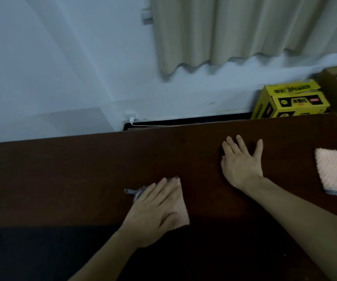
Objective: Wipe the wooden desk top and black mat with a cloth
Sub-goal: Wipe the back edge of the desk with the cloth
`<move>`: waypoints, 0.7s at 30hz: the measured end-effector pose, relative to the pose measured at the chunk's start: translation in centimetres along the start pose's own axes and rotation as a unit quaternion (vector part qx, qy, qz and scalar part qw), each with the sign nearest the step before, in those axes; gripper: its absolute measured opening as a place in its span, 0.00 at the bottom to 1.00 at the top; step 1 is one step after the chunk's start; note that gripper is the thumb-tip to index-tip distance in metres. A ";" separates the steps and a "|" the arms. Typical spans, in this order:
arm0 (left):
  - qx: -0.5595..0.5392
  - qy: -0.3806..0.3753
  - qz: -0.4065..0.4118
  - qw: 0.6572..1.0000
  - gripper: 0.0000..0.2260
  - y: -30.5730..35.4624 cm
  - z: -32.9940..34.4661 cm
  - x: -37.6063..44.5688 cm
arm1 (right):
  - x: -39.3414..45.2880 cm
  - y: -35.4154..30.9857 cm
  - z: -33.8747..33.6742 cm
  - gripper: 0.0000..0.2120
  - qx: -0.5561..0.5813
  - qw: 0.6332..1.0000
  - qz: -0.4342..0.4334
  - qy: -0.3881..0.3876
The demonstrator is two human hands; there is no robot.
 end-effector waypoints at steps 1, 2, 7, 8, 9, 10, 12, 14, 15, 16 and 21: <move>0.008 0.004 0.001 1.000 0.28 -0.8 0.0 0.1 | -0.2 -1.1 -0.3 0.26 0.014 1.000 -0.007 0.005; 0.007 0.020 -0.012 1.000 0.29 -2.1 -0.1 0.5 | -0.4 -2.6 -0.4 0.26 0.025 0.999 -0.024 0.011; 0.006 0.093 -0.161 0.983 0.30 -10.0 -2.6 5.3 | -0.9 -11.0 0.9 0.27 0.044 0.991 -0.126 0.023; 0.003 0.097 -0.175 0.980 0.30 -10.9 -3.4 6.2 | -0.9 -11.8 1.4 0.27 0.053 0.989 -0.133 0.023; 0.003 0.103 -0.182 0.978 0.30 -12.1 -4.1 7.3 | -0.6 -12.5 2.0 0.27 0.056 0.990 -0.130 0.025; 0.004 0.108 -0.183 0.977 0.30 -13.1 -4.8 8.2 | -0.4 -12.8 2.5 0.27 0.057 0.990 -0.123 0.028; 0.001 0.113 -0.184 0.976 0.29 -15.1 -6.1 9.9 | -0.1 -12.8 2.9 0.27 0.060 0.991 -0.113 0.037; -0.004 0.111 -0.183 0.977 0.29 -16.1 -7.0 10.9 | -0.1 -12.7 3.0 0.26 0.066 0.990 -0.114 0.043; -0.008 0.111 -0.180 0.977 0.29 -16.2 -7.1 10.9 | -0.2 -12.7 3.0 0.26 0.072 0.990 -0.115 0.046; -0.008 0.113 -0.173 0.978 0.28 -16.1 -7.2 10.8 | -0.2 -12.7 2.9 0.26 0.075 0.989 -0.116 0.048; 0.019 0.070 -0.096 0.993 0.29 -12.4 -4.3 5.1 | -0.5 -13.0 2.7 0.26 0.091 0.989 -0.107 0.050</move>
Point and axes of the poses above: each hand's wrist, its own x-axis towards the middle knuckle, its own z-axis out of the palm, y = z × x, the point moved 4 cm from there along x, towards the middle knuckle, and after that the axes turned 13 degrees about -y, right-handed, at the moved point
